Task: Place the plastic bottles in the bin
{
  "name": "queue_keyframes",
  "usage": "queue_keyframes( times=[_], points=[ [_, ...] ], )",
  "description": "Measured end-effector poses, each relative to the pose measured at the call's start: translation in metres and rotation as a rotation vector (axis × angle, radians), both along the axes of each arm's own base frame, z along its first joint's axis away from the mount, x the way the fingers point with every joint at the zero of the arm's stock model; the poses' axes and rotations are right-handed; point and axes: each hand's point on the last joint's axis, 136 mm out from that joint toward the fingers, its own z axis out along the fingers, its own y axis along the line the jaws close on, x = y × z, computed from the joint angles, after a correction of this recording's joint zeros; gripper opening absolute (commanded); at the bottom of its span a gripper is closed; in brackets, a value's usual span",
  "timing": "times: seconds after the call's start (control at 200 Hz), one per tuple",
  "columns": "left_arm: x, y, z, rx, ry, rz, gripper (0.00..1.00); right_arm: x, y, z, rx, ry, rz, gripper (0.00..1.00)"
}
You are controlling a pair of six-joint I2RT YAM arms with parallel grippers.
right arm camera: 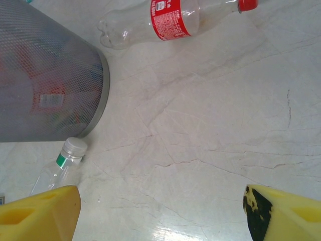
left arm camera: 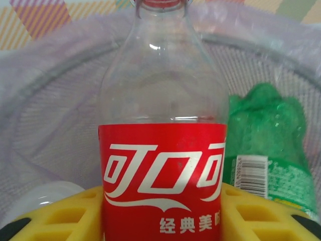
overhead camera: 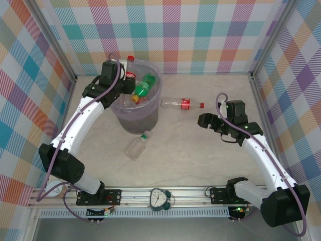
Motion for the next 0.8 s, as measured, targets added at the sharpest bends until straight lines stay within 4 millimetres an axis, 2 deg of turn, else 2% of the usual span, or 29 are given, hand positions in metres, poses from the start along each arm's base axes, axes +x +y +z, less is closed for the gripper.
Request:
queue_keyframes(
  times=[0.065, 0.155, 0.215, 0.305, 0.38, 0.48, 0.555, 0.615, 0.76, 0.8],
  points=[
    [-0.001, -0.001, -0.011, 0.016, 0.016, -0.016, 0.63, 0.001, -0.001, -0.003, -0.001, 0.007, -0.002, 0.84],
    [-0.001, -0.003, -0.007, 0.013, -0.001, -0.034, 0.81, 0.001, -0.001, -0.007, -0.001, 0.018, -0.004, 0.84],
    [-0.003, -0.005, -0.003, 0.008, -0.01, -0.05, 0.86, 0.0, -0.001, -0.01, -0.003, 0.026, -0.004, 0.84],
    [-0.003, -0.01, 0.013, -0.012, -0.036, -0.079, 0.87, 0.002, -0.001, -0.012, -0.002, 0.032, -0.003, 0.84],
    [-0.001, -0.013, 0.035, -0.032, -0.08, -0.088, 0.84, 0.003, 0.001, -0.014, 0.004, 0.037, 0.0, 0.84],
    [0.007, -0.012, 0.07, -0.042, -0.161, -0.071, 0.71, 0.004, 0.002, -0.015, 0.01, 0.035, 0.004, 0.84],
    [0.014, -0.009, 0.079, -0.041, -0.187, -0.045, 0.62, 0.003, 0.002, -0.016, 0.011, 0.037, 0.006, 0.84],
    [0.021, -0.009, 0.072, -0.032, -0.175, -0.029, 0.56, 0.003, 0.002, -0.018, 0.011, 0.04, 0.006, 0.84],
    [0.041, -0.011, 0.027, 0.01, -0.082, -0.006, 0.47, 0.003, 0.002, -0.018, 0.011, 0.041, 0.006, 0.84],
    [0.045, -0.011, 0.02, 0.015, -0.08, 0.004, 0.45, 0.003, 0.002, -0.018, 0.01, 0.04, 0.006, 0.84]
  ],
)
